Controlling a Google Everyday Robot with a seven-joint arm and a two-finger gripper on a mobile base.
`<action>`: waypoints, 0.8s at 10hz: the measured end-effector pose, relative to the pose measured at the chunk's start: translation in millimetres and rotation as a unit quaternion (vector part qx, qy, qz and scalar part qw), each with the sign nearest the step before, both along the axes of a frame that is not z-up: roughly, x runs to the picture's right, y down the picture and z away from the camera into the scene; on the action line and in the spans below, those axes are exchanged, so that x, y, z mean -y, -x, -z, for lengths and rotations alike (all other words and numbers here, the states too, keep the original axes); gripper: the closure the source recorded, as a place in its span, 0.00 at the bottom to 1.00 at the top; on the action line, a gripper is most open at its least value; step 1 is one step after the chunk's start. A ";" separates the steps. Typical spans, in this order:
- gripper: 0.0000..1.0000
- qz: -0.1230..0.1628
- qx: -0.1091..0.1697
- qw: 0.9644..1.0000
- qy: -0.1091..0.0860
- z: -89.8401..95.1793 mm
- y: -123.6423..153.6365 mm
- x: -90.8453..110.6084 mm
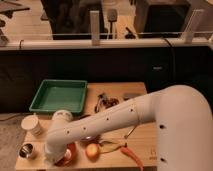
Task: Wipe red bowl with towel
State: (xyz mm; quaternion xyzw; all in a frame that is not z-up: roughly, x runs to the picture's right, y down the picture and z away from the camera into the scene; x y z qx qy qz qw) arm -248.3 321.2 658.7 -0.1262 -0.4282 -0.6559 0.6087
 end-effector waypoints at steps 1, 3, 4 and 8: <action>1.00 0.001 -0.009 1.000 0.004 2.5 -8.0 -2.6; 1.00 -0.002 -0.037 0.999 0.008 4.1 -33.0 -5.5; 1.00 -0.005 -0.050 0.999 0.007 4.3 -45.2 -4.7; 1.00 -0.031 -0.112 0.993 -0.015 -9.9 -90.4 19.3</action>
